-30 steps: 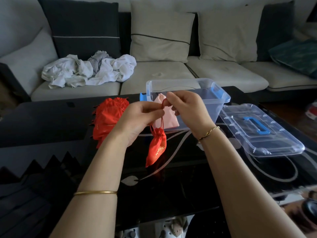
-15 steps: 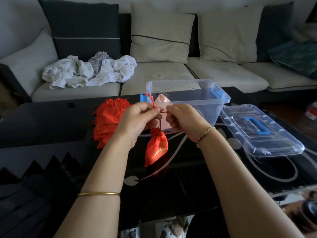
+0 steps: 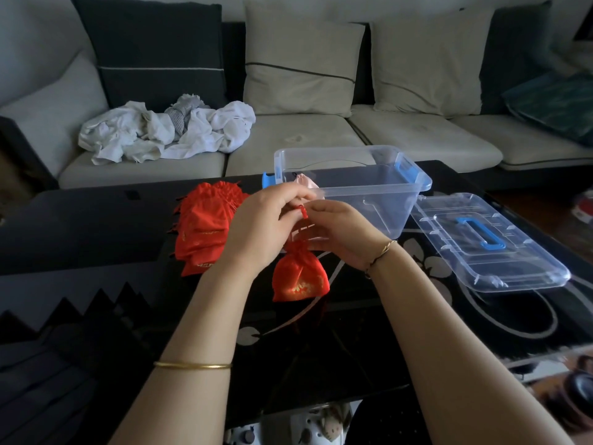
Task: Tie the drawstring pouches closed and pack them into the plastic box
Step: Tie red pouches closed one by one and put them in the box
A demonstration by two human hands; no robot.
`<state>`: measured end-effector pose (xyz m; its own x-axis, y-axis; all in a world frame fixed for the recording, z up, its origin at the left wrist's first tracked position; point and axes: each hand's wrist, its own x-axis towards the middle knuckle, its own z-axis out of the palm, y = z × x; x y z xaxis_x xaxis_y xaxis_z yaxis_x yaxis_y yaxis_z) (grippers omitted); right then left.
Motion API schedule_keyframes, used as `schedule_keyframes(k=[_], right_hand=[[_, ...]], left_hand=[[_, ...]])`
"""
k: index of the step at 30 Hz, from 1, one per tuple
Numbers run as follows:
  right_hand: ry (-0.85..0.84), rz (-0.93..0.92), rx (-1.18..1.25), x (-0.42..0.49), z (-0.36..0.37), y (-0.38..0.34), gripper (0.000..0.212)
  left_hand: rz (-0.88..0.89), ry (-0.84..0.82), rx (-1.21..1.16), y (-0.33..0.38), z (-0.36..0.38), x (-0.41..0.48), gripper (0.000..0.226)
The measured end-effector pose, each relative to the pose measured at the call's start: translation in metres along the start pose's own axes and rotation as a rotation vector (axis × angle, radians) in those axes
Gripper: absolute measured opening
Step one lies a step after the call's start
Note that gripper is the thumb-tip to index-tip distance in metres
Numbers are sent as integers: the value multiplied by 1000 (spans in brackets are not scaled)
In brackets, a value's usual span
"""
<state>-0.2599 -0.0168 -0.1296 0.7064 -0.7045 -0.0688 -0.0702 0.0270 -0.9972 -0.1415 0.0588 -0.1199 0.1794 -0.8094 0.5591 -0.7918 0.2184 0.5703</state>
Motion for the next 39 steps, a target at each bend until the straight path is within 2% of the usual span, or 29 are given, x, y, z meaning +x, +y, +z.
schedule_keyframes(k=[3,7,10,13,15,17,21,23,27,29,31,35,39], right_hand=[[-74,53,65,0,-3,1,31],[-138,67,84,-1,-5,3,26],[-44,10,-4,-2,-6,1,22],[87,-61,-51,-3,-8,-2,25],[148,-61,9,-2,-10,-3,24],[163,-30,183,-1,-10,-1,25],[50,12,655,3,-5,4,31],[51,68,750,5,-9,8,31],[173,278,593,8,-17,22,29],[221,293,551,9,-15,25,29],[265,237,531,9,-13,22,28],[225,27,469,5,-12,6,26],[186,-122,234,-3,0,-10,24]], left_hand=[[89,100,79,-4,3,-2,38],[81,176,36,-7,5,0,38],[34,169,-14,-10,4,0,26],[-87,111,-22,-14,2,-2,17],[-182,80,-48,-17,1,-4,17],[-302,75,-53,-19,0,-4,22],[-576,29,-60,-20,4,-4,29],[-692,72,-170,-21,3,-1,25],[-861,278,-671,-17,-4,4,25],[-850,239,-839,-11,-4,3,28],[-816,162,-859,-9,-3,1,31],[-693,-53,-597,-12,-4,-2,24],[-556,-241,-444,-11,-3,-4,9]])
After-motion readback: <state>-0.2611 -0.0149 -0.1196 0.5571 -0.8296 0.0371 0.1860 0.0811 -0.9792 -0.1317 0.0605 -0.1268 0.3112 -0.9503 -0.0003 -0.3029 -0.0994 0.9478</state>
